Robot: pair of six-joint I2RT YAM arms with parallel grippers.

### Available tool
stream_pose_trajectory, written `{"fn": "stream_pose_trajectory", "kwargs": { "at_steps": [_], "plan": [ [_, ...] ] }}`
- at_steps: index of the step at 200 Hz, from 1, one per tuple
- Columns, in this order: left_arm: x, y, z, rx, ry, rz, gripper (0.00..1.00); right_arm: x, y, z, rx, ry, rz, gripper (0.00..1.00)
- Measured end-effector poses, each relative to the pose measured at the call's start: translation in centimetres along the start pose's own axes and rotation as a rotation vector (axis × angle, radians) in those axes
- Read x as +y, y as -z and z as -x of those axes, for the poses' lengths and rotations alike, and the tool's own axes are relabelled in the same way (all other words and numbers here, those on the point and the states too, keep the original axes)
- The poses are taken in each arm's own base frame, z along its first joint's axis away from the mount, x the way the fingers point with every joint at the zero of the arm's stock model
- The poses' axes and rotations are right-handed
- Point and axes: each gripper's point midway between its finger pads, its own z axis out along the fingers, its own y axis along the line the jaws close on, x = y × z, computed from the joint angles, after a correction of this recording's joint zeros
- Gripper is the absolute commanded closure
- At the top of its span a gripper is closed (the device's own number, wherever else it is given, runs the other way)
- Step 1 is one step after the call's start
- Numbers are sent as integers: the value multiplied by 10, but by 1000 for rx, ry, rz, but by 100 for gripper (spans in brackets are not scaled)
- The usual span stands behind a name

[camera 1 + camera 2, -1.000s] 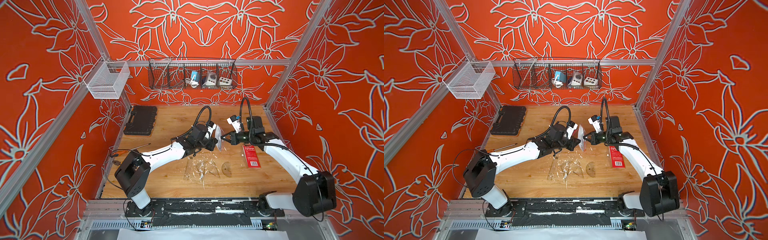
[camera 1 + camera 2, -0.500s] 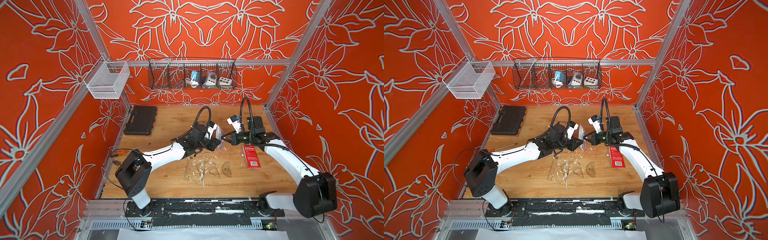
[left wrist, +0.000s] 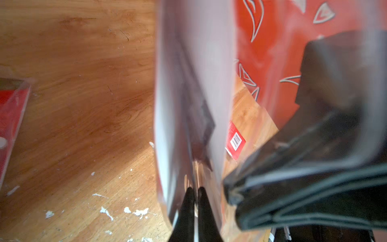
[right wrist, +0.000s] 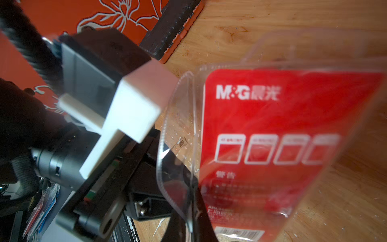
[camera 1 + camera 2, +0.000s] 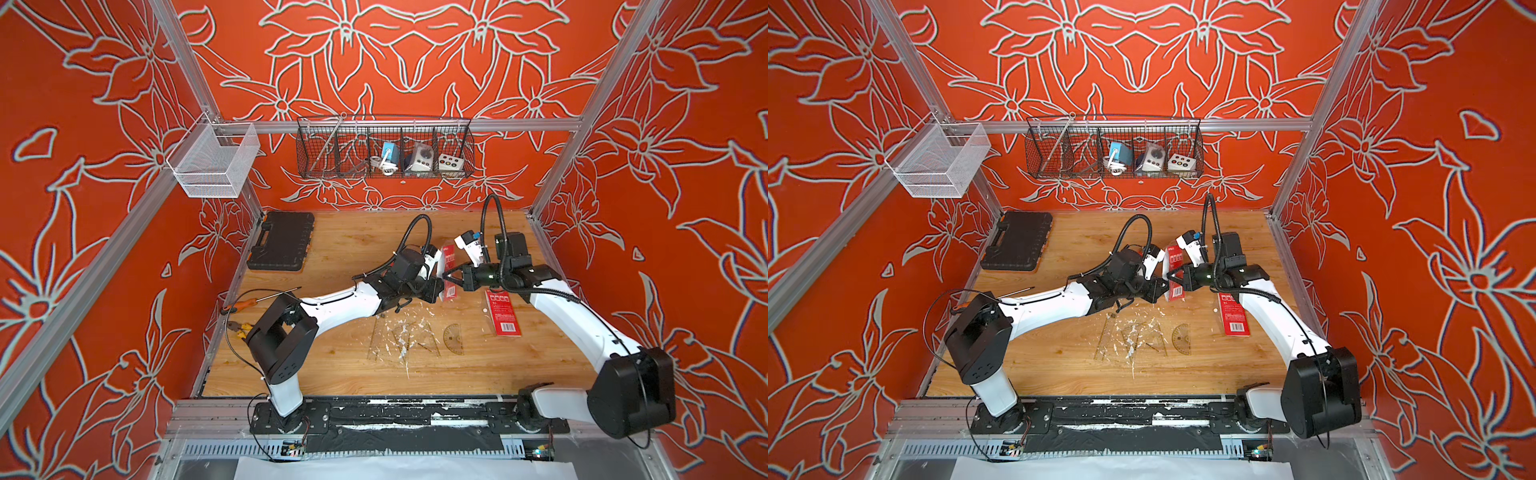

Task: Open the ruler set and take out the ruler
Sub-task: Take out the ruler from the ruler set bag.

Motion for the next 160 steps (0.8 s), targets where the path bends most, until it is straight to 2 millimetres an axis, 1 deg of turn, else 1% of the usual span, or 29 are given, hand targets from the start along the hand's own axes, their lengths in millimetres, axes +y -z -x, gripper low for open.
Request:
{"fn": "stream_pose_trajectory", "kwargs": {
  "at_steps": [20, 46, 85, 107, 160],
  "plan": [
    [1, 0, 1, -5, 2, 9, 100, 0, 1, 0, 0, 13, -9, 100],
    [4, 0, 3, -17, 6, 22, 100, -1, 5, -1, -4, 36, -33, 100],
    [5, 4, 7, -37, 8, 42, 100, -10, 6, -12, 14, 41, -87, 100],
    [1, 13, 16, -67, 1, 45, 100, -18, 5, -19, 34, 33, -121, 100],
    [-11, 42, 44, -150, -11, 17, 100, -39, 6, -24, 53, 29, -228, 100]
  ]
}}
